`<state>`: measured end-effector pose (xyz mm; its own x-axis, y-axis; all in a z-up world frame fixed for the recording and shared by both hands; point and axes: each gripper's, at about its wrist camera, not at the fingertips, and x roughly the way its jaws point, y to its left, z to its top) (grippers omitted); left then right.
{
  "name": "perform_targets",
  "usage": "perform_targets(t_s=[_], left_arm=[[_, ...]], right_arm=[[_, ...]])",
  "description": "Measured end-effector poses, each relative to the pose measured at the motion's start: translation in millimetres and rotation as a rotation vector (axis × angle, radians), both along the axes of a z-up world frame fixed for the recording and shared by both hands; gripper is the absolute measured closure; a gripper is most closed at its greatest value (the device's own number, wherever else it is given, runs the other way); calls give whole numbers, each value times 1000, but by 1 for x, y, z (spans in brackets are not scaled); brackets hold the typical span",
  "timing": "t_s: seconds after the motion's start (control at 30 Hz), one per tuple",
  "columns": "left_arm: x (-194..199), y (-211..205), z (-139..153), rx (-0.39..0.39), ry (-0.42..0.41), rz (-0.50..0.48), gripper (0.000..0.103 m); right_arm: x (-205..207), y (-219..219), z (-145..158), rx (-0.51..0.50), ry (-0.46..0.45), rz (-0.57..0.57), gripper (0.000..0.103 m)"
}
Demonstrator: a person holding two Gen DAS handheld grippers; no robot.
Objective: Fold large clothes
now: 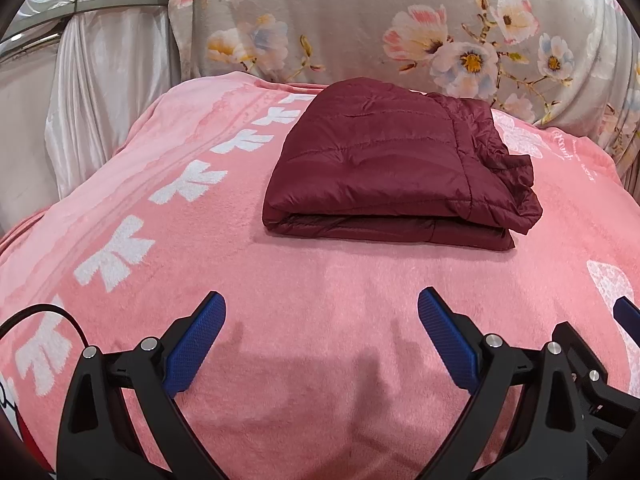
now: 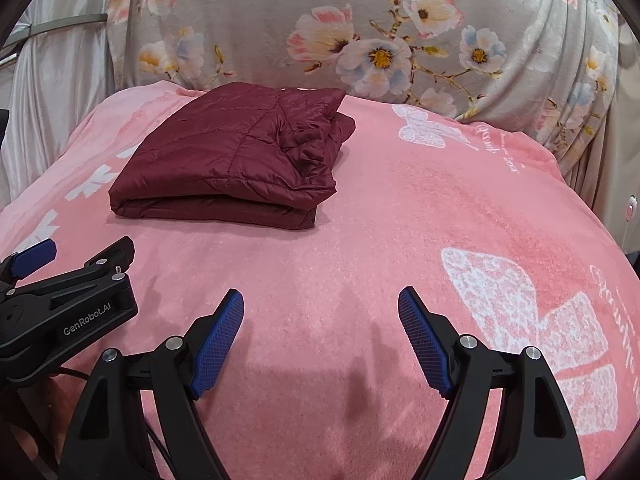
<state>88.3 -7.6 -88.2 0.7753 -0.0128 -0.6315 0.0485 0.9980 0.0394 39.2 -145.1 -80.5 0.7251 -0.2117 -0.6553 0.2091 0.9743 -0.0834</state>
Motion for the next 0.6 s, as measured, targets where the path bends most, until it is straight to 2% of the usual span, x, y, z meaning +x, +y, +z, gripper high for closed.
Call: perform_targets(t_s=[0.6], left_arm=[[0, 1, 0, 9, -2, -2, 8]], right_arm=[[-1, -3, 0, 8, 3, -7, 25]])
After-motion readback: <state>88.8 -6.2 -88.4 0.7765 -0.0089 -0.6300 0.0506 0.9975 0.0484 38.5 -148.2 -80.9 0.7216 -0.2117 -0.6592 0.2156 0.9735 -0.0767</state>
